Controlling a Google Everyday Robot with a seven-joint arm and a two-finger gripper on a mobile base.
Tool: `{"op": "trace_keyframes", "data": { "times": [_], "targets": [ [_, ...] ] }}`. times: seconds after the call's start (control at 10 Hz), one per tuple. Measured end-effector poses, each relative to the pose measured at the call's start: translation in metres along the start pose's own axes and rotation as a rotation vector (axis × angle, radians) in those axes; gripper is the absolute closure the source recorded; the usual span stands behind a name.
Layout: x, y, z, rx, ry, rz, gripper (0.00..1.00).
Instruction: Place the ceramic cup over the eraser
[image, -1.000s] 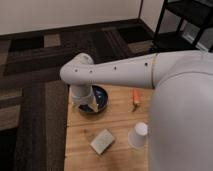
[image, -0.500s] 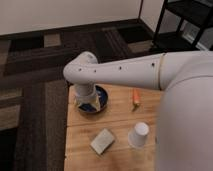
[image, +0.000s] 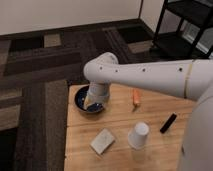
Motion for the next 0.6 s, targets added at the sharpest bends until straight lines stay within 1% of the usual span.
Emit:
{"op": "trace_keyframes", "data": {
  "times": [0.1,0.2,0.3,0.4,0.6],
  "targets": [
    [0.000,-0.015,-0.009,0.012,-0.011,0.018,0.35],
    [0.001,-0.023,-0.015,0.021,-0.018,0.027,0.35],
    [0.004,-0.033,-0.017,0.032,-0.023,0.044,0.35],
    [0.011,-0.046,-0.017,0.045,-0.019,0.070,0.35],
    [0.017,-0.064,-0.016,0.055,-0.018,0.104,0.35]
  ]
}}
